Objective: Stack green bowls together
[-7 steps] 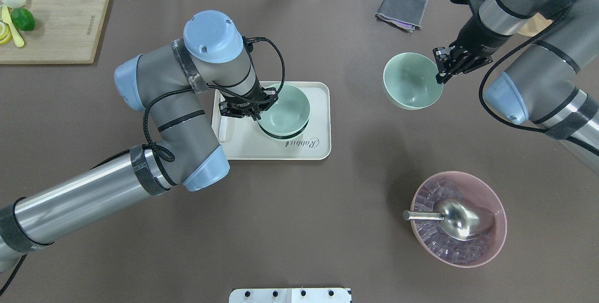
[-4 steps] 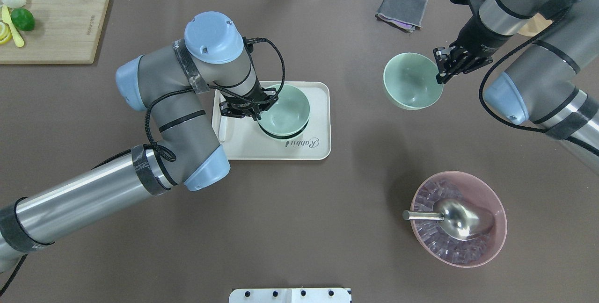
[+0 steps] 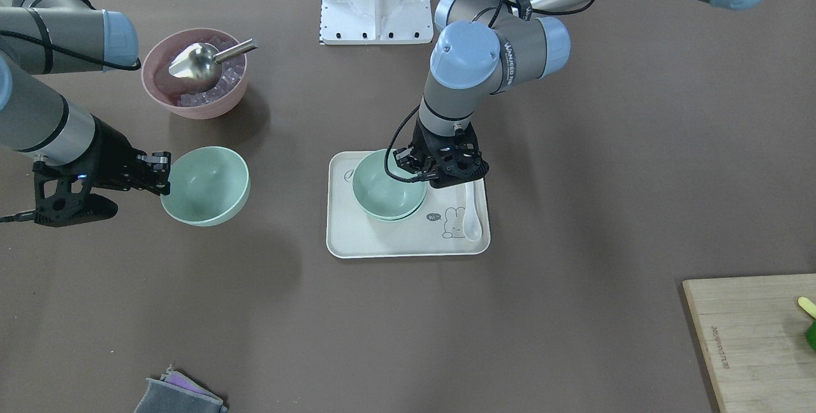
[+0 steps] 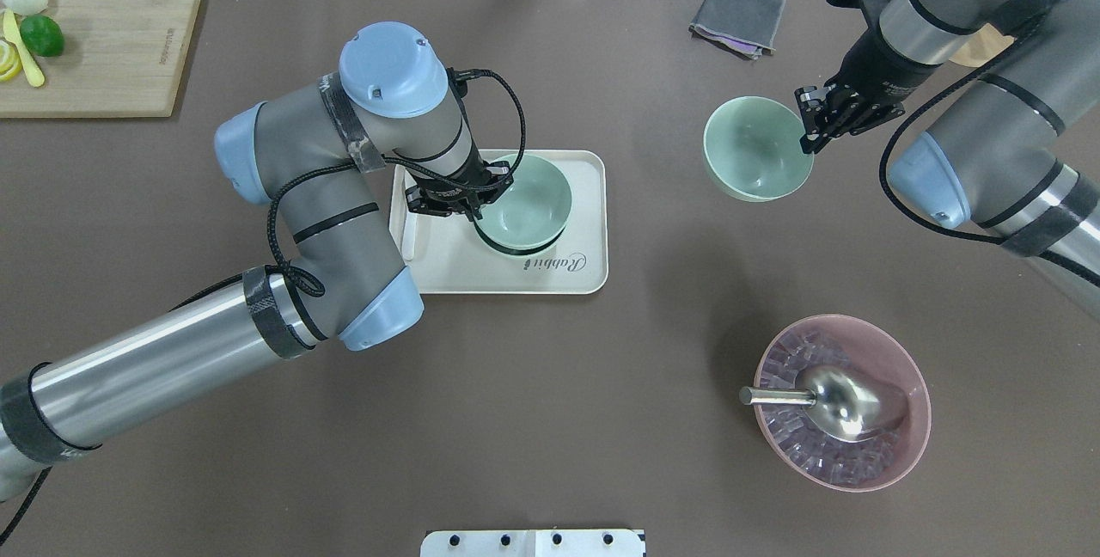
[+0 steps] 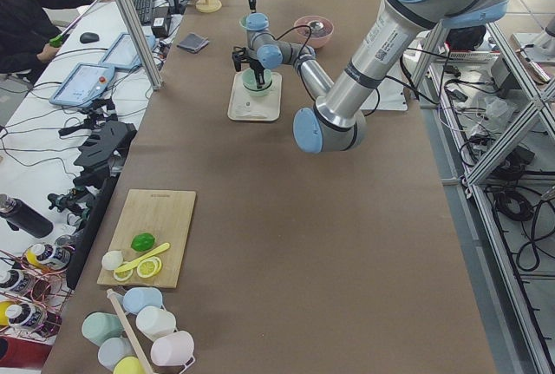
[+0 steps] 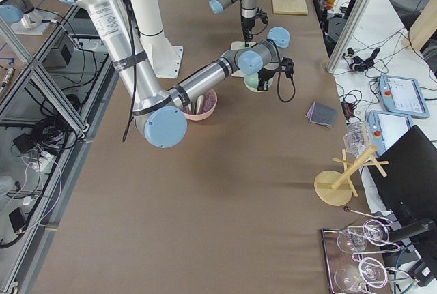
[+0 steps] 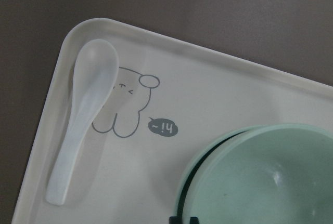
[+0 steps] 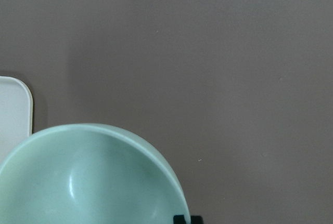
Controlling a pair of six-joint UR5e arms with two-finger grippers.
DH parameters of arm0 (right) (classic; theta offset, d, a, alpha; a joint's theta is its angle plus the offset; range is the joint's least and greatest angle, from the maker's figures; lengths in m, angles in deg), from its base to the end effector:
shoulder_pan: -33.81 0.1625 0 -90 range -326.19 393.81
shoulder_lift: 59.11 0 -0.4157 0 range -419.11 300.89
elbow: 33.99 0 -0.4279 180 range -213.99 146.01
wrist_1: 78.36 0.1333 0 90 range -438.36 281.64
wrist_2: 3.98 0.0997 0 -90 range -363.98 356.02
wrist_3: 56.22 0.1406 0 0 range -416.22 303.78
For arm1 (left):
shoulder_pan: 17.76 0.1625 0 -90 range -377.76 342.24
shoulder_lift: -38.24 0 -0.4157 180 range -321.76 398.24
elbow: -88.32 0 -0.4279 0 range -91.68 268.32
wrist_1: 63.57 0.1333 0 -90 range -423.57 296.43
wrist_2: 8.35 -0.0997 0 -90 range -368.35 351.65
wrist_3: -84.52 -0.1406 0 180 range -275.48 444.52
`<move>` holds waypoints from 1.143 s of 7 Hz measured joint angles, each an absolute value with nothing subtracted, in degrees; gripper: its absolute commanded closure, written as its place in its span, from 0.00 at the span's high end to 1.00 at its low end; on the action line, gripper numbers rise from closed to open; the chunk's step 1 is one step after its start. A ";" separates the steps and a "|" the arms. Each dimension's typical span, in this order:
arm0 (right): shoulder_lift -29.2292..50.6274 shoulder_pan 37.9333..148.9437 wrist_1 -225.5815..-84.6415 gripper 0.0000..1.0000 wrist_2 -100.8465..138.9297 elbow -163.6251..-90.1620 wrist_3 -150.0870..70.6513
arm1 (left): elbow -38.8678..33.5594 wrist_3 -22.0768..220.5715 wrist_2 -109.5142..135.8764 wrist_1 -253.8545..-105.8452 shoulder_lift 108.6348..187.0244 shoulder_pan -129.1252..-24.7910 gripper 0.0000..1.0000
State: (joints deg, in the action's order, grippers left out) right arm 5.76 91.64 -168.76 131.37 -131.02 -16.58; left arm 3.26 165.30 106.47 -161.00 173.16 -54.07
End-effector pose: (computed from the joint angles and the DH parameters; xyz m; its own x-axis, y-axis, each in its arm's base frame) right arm -0.3315 -0.5896 0.3426 0.5934 -0.0731 0.8016 0.0963 0.9952 0.0194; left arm 0.5868 -0.5234 0.1949 0.5845 -0.2491 -0.7722 0.1973 0.9668 -0.1624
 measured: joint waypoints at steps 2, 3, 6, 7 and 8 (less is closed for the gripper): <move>5.75 91.64 -168.74 0.00 131.37 -131.02 -16.62 | 3.68 165.20 108.14 -161.79 172.97 -54.14 0.00; 5.75 91.64 -168.72 0.00 131.37 -131.02 -16.60 | 3.73 165.03 108.57 -161.87 172.87 -54.14 0.00; 5.70 91.64 -168.74 0.00 131.37 -131.06 -16.58 | 3.88 164.87 108.80 -161.94 172.74 -54.15 0.00; 5.68 91.64 -168.72 0.00 131.37 -131.08 -16.58 | 3.96 164.91 108.80 -162.00 172.73 -54.18 0.00; 5.67 91.64 -168.74 0.00 131.37 -131.10 -16.58 | 3.99 164.93 108.79 -162.23 172.71 -54.21 0.00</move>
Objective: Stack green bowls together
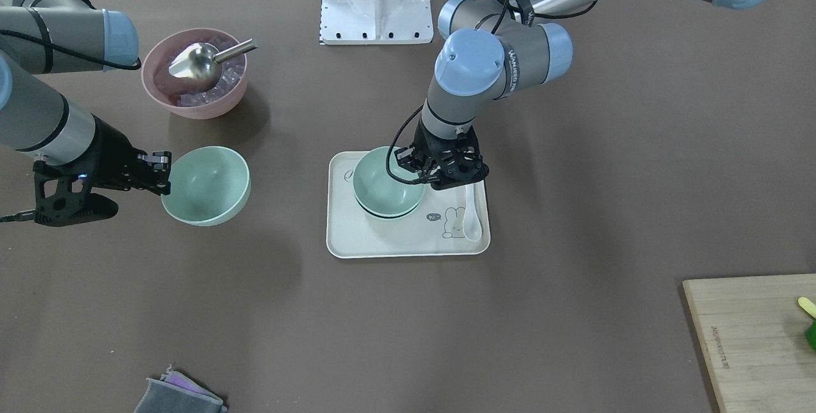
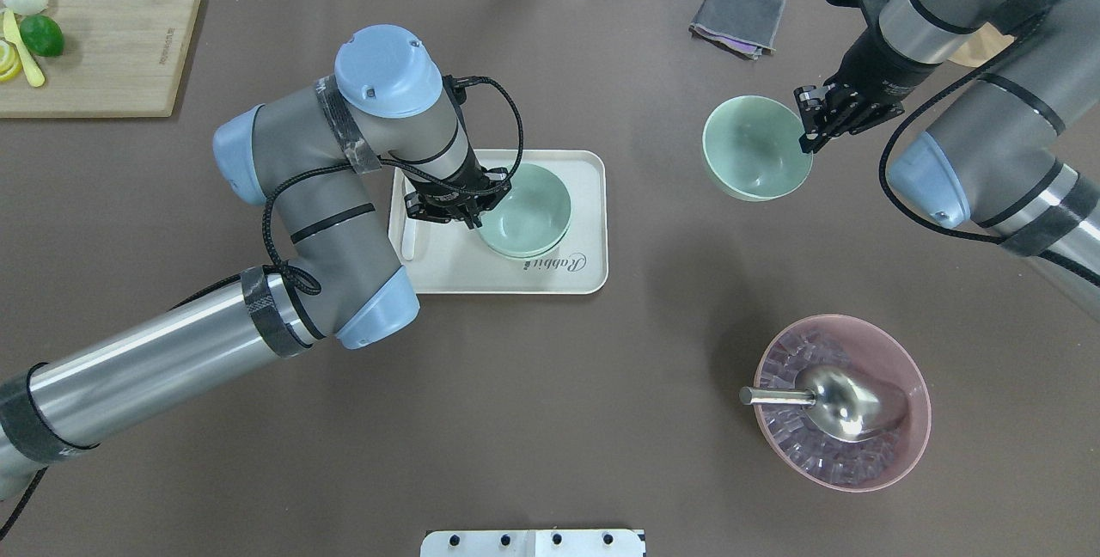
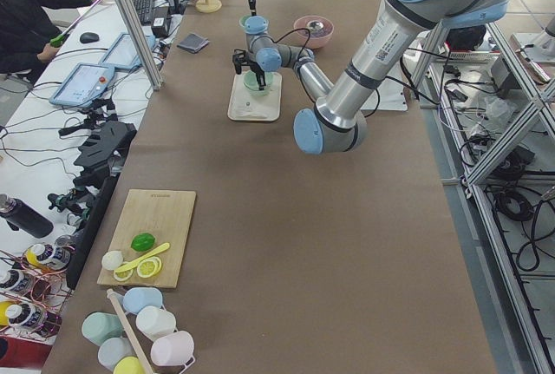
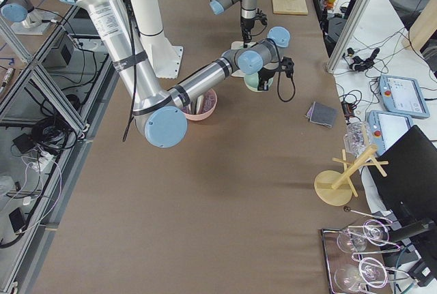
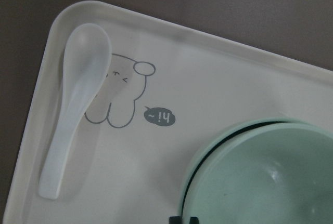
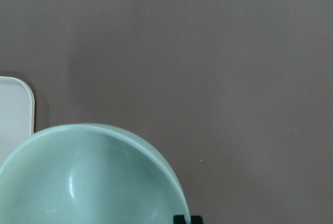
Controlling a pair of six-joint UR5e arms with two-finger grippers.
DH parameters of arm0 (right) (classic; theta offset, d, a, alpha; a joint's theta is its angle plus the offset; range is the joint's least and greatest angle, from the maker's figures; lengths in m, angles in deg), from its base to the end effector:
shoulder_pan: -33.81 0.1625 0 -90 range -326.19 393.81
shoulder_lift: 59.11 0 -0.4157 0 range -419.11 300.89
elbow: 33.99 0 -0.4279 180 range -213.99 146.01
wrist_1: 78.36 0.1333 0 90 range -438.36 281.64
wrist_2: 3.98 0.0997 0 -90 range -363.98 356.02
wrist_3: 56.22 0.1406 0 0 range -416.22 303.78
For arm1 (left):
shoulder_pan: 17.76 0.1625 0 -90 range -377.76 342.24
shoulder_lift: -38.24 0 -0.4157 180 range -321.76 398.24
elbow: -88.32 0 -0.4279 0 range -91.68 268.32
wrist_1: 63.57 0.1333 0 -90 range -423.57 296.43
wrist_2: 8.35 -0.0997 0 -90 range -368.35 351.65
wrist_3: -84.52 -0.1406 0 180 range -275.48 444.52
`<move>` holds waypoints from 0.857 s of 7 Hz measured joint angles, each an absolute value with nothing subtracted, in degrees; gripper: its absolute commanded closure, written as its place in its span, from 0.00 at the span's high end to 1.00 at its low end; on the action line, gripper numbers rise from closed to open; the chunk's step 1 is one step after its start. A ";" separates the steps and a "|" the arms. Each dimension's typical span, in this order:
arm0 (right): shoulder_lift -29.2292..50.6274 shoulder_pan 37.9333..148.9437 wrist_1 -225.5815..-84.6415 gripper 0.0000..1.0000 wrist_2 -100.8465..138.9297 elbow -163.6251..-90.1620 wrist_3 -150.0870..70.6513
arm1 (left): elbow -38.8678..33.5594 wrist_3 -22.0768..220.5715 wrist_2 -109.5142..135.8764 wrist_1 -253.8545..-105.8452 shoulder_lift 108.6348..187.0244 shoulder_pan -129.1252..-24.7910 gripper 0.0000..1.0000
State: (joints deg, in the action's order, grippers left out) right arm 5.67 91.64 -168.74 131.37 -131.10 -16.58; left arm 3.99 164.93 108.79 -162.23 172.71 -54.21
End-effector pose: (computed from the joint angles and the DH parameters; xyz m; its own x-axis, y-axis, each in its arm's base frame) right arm -0.3315 -0.5896 0.3408 0.5920 -0.0753 0.8024 0.0963 0.9951 0.0224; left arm 0.5898 -0.5216 0.2022 0.5793 -0.2436 -0.7779 0.1641 0.9696 -0.1814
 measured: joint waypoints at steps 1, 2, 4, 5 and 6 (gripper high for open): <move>5.67 91.67 -168.77 0.00 131.37 -131.10 -16.58 | 4.02 164.96 108.75 -162.65 172.71 -54.22 0.00; 5.68 91.70 -168.79 0.00 131.37 -131.10 -16.58 | 4.02 165.02 108.73 -162.97 172.71 -54.23 0.00; 5.80 91.72 -168.79 0.00 131.37 -131.10 -16.58 | 4.11 165.10 108.72 -163.15 172.71 -54.19 0.00; 5.83 91.72 -168.75 0.00 131.37 -131.10 -16.60 | 4.26 165.11 108.72 -163.20 172.71 -54.16 0.00; 5.84 91.73 -168.73 0.00 131.37 -131.10 -16.62 | 4.48 165.11 108.72 -163.25 172.71 -54.16 0.00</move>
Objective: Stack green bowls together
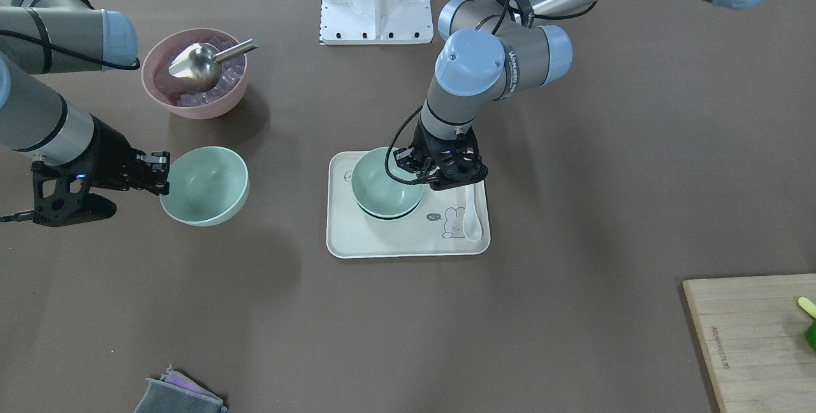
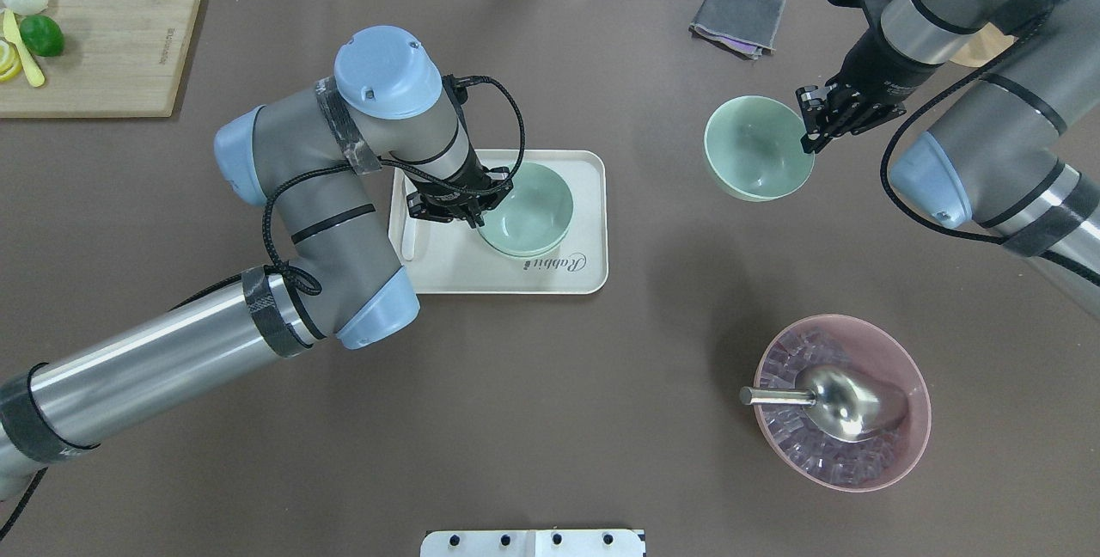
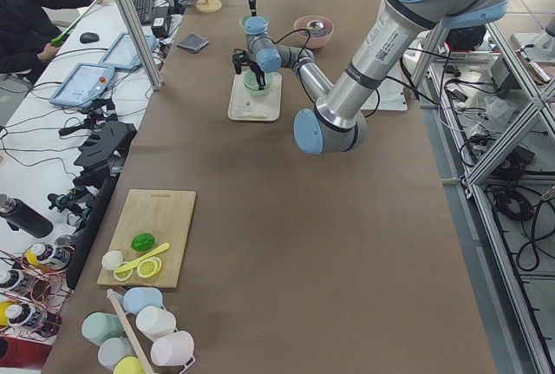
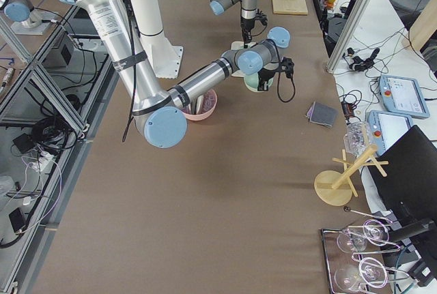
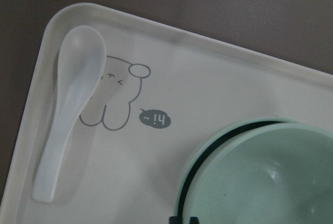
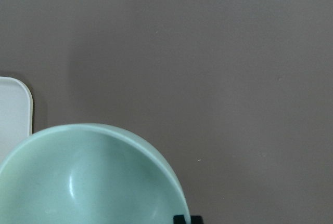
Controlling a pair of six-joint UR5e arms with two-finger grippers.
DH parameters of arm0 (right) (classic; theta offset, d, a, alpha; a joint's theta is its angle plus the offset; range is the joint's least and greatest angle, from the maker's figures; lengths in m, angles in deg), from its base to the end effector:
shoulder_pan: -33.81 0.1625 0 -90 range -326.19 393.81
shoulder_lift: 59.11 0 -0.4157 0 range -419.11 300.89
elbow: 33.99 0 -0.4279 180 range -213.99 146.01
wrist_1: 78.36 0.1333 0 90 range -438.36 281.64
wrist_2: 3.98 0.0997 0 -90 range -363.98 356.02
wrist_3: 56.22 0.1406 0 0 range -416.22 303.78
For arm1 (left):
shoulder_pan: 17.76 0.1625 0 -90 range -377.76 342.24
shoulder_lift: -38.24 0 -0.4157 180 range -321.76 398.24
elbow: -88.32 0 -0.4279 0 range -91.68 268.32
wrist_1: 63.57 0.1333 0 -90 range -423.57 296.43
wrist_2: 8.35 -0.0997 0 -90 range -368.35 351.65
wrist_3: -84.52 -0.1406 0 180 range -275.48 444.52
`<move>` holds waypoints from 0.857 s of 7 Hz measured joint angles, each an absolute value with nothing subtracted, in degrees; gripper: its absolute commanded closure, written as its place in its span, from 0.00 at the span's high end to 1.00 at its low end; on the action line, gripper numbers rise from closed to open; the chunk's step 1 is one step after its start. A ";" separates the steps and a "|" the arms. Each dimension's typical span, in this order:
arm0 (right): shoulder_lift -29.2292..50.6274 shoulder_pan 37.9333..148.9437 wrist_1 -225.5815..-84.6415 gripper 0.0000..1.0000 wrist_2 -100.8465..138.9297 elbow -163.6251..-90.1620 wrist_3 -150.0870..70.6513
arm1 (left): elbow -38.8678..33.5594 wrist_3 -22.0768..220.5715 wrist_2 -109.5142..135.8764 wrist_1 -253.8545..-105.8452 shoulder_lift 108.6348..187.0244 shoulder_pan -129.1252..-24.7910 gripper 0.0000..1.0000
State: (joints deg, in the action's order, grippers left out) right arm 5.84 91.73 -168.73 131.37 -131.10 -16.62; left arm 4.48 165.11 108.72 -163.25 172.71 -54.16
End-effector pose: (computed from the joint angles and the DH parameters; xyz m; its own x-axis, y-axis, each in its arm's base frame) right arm -0.3303 -0.5897 0.3428 0.5932 -0.0732 0.8017 0.0951 0.9953 0.0205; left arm 0.5921 -0.5226 0.2036 0.5733 -0.2418 -0.7828 0.1647 0.9700 -0.1790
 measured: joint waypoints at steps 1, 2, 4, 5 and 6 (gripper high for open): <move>5.84 91.72 -168.72 0.00 131.37 -131.11 -16.60 | 4.70 165.13 108.72 -163.47 172.71 -54.15 0.00; 5.87 91.70 -168.72 0.00 131.37 -131.10 -16.60 | 4.88 165.19 108.72 -163.80 172.71 -54.15 0.00; 5.92 91.68 -168.72 0.00 131.37 -131.03 -16.66 | 5.00 165.27 108.72 -164.00 172.76 -54.12 0.00; 5.93 91.70 -168.72 0.00 131.37 -131.03 -16.66 | 5.05 165.28 108.72 -164.02 172.79 -54.09 0.00; 5.93 91.70 -168.72 0.00 131.37 -131.07 -16.67 | 5.15 165.29 108.72 -164.03 172.82 -54.08 0.00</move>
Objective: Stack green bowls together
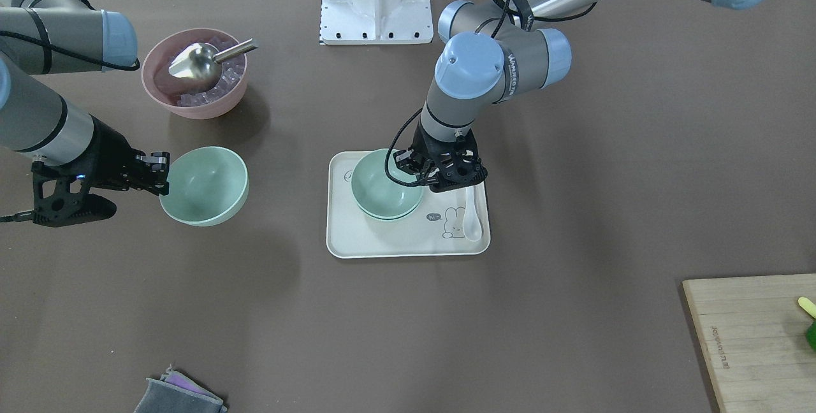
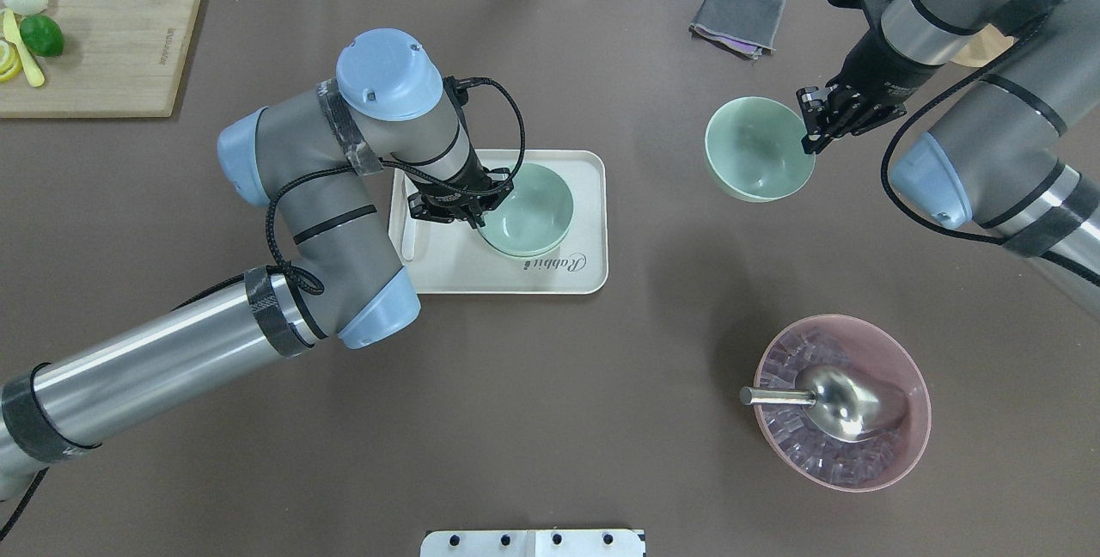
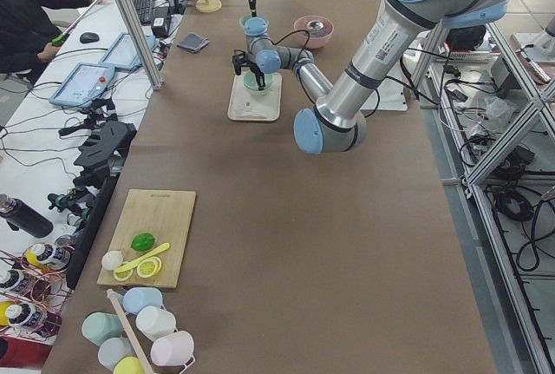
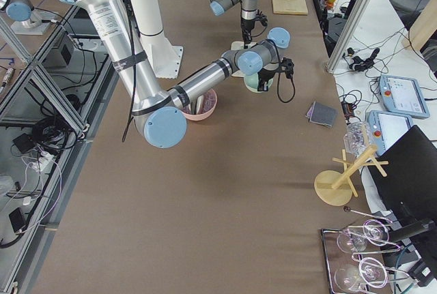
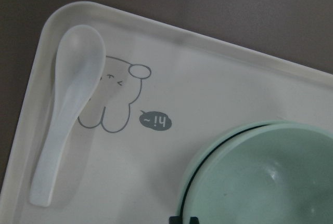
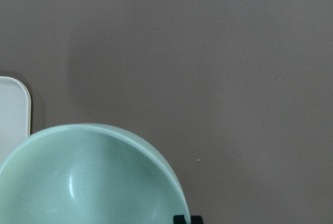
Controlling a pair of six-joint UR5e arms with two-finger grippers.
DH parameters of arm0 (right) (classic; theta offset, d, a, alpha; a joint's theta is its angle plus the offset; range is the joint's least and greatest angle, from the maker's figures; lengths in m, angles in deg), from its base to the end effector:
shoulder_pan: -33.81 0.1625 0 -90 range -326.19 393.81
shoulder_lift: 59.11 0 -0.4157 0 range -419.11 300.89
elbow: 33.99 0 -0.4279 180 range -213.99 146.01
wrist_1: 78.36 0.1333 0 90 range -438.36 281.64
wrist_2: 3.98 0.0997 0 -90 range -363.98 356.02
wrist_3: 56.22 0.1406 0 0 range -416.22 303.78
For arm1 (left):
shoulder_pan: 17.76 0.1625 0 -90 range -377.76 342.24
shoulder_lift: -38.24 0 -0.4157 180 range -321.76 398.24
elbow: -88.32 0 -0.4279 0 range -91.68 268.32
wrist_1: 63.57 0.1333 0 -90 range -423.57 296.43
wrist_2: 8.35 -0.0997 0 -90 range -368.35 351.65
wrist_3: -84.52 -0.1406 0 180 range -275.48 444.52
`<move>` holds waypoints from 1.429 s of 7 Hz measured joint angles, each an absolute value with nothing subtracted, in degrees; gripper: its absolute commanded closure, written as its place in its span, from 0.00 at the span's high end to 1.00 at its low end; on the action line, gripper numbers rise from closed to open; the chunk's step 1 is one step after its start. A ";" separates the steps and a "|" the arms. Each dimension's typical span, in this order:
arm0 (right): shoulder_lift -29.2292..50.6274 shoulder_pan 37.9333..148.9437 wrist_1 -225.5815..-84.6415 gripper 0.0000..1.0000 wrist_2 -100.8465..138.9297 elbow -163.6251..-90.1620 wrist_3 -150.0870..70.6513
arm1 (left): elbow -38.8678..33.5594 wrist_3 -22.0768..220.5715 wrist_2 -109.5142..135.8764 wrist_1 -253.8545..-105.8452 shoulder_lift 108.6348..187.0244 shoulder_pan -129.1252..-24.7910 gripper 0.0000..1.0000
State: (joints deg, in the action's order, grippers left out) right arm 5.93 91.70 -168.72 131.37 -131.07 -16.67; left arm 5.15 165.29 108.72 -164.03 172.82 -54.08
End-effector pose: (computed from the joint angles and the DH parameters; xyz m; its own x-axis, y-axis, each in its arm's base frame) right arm -0.3305 -0.5893 0.3441 0.5939 -0.0731 0.8012 0.0962 0.9952 0.0195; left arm 0.5954 -0.5237 0.2057 0.5707 -0.2423 -0.7846 0.1646 0.9698 -0.1797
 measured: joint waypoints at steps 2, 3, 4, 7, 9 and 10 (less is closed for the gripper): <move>5.93 91.70 -168.72 0.00 131.37 -131.10 -16.67 | 5.76 165.40 108.72 -164.97 172.90 -54.06 0.00; 5.93 91.71 -168.72 0.00 131.37 -131.10 -16.65 | 6.00 165.49 108.72 -165.44 172.94 -54.06 0.00; 5.96 91.72 -168.72 0.00 131.37 -131.13 -16.63 | 6.09 165.53 108.72 -165.67 172.96 -54.06 0.00; 6.01 91.76 -168.72 0.00 131.37 -131.19 -16.67 | 6.06 165.34 108.72 -165.78 172.89 -54.11 0.37; 6.02 91.80 -168.72 0.00 131.37 -131.19 -16.67 | 6.05 165.23 108.72 -165.95 172.86 -54.11 0.97; 6.02 91.81 -168.72 0.00 131.37 -131.19 -16.67 | 6.02 165.08 108.67 -166.66 172.80 -54.12 0.97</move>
State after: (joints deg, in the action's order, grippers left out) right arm 6.02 91.81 -168.72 131.37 -131.19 -16.67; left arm 6.02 165.08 108.67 -166.66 172.80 -54.12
